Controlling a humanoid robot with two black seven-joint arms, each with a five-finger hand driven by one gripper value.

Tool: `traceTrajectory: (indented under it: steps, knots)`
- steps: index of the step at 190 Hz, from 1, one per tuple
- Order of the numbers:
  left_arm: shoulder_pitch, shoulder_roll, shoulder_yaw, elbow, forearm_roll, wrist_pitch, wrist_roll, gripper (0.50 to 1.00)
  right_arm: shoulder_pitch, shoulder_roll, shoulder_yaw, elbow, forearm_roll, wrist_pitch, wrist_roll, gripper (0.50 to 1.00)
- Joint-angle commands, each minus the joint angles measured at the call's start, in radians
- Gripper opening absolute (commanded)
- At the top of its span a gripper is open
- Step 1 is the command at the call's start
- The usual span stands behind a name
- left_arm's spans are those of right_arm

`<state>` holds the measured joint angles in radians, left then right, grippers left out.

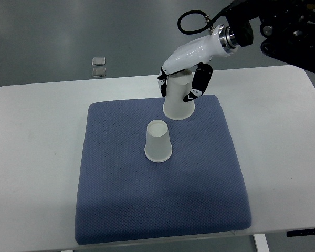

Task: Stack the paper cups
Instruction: 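Lift the held cup and carry it over the cup on the cushion, then lower the held cup down onto the cup on the cushion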

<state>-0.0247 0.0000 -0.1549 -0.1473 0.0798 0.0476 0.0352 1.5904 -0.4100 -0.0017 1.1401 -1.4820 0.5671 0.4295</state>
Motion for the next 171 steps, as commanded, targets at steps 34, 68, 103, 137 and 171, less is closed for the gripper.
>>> traceTrajectory:
  steps: [34,68,103,137,171]
  knots:
    - [0.0,0.0,0.0,0.0,0.0,0.0,0.0,1.0,-0.01,0.091,0.0,-0.017,0.003,0.004,-0.009,0.682]
    - [0.0,0.0,0.0,0.0,0.0,0.0,0.0,1.0,-0.035,0.102,0.0,-0.049,-0.001,-0.006,-0.009,0.682]
    - [0.0,0.0,0.0,0.0,0.0,0.0,0.0,1.0,-0.05,0.099,0.0,-0.056,-0.006,-0.013,-0.011,0.682]
    - [0.0,0.0,0.0,0.0,0.0,0.0,0.0,1.0,-0.064,0.095,-0.001,-0.062,-0.006,-0.029,-0.011,0.682]
    - [0.0,0.0,0.0,0.0,0.0,0.0,0.0,1.0,-0.073,0.097,0.002,-0.063,-0.006,-0.029,-0.011,0.684]
